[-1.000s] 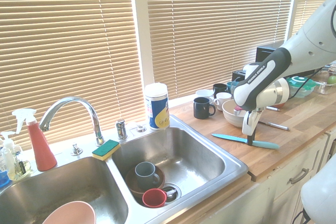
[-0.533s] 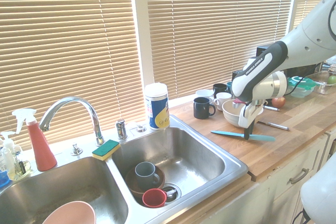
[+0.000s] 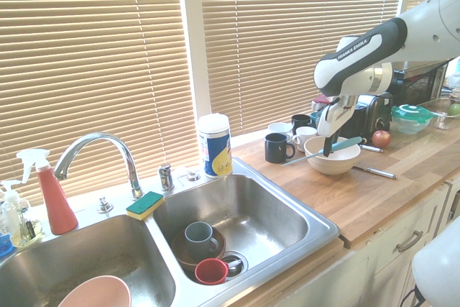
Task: Put the knife into the sink
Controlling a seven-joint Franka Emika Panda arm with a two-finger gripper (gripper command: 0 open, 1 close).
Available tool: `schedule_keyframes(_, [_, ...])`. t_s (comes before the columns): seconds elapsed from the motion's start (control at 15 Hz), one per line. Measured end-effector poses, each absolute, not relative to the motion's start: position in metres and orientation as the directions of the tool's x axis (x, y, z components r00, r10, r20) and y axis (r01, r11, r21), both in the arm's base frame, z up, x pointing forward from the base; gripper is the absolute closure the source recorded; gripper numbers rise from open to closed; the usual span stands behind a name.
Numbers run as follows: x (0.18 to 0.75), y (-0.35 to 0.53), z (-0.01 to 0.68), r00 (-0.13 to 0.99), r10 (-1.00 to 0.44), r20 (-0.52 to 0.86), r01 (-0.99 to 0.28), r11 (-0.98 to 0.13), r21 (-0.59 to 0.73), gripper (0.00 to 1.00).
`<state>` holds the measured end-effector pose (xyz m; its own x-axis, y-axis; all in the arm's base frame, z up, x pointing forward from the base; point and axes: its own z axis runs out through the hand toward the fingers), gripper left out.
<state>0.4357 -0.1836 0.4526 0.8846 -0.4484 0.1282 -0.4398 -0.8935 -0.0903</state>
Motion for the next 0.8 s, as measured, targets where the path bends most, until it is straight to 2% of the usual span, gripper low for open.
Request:
schedule_keyframes(0.2, [0.442, -0.148, 0.487, 0.861, -0.477, 0.175, -0.465, -0.879, -0.111, 1.00])
schedule_keyframes(0.4, [0.453, -0.097, 0.487, 0.783, -0.596, 0.178, -0.585, -0.803, -0.116, 1.00])
schedule_keyframes(0.8, [0.464, 0.008, 0.384, 0.658, -0.720, 0.221, -0.710, -0.691, -0.134, 1.00])
